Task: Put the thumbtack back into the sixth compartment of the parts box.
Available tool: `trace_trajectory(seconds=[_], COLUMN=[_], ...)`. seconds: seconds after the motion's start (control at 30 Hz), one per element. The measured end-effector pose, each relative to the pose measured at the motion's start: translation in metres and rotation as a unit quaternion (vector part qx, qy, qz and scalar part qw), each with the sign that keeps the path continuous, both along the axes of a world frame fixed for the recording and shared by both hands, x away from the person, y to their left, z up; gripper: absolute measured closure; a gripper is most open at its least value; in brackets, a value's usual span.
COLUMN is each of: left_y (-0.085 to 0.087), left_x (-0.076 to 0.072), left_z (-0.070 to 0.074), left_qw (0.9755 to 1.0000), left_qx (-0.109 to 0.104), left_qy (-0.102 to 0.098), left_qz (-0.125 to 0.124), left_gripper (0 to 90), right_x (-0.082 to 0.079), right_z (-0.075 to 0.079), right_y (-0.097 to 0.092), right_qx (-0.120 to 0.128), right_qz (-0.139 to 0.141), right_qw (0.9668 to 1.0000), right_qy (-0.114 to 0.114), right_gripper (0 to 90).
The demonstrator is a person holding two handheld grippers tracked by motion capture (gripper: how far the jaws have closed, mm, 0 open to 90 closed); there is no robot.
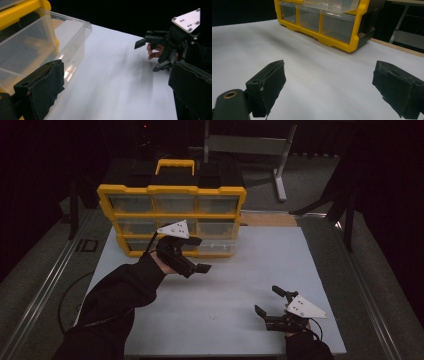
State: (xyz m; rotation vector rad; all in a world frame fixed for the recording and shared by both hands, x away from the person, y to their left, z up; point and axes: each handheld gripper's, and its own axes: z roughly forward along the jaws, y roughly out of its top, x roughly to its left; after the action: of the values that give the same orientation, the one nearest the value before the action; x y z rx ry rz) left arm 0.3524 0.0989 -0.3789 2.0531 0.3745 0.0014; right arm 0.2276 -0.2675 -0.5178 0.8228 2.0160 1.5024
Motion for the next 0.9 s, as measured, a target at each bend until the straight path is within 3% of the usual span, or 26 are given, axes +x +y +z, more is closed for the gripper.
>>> trace_trajectory(seconds=[0.17, 0.37, 0.63, 0.9], left_y=[-0.002, -0.007, -0.012, -0.02], left_x=[-0.009, -0.021, -0.035, -0.048], left_z=[-0.006, -0.02, -0.047, -0.076], left_qw=[0.9999, 0.9995, 0.9986, 0.9969], left_qx=[0.014, 0.016, 0.016, 0.033], left_qy=[-0.005, 0.006, 0.017, 0.026], left_qz=[-0.006, -0.027, -0.047, -0.066], left_gripper=[0.6, 0.7, 0.9, 1.5], right_x=[0.0, 0.0, 0.0, 0.0], right_z=[0.0, 0.0, 0.0, 0.0], right_y=[0.0, 0.0, 0.0, 0.0], right_qx=[-0.001, 0.0, 0.0, -0.002], right_qz=[0.001, 0.001, 0.001, 0.001], right_qw=[1.0, 1.0, 1.0, 1.0], right_qy=[-0.001, -0.001, -0.001, -0.001], right_gripper=[10.9, 10.8, 10.8, 10.8])
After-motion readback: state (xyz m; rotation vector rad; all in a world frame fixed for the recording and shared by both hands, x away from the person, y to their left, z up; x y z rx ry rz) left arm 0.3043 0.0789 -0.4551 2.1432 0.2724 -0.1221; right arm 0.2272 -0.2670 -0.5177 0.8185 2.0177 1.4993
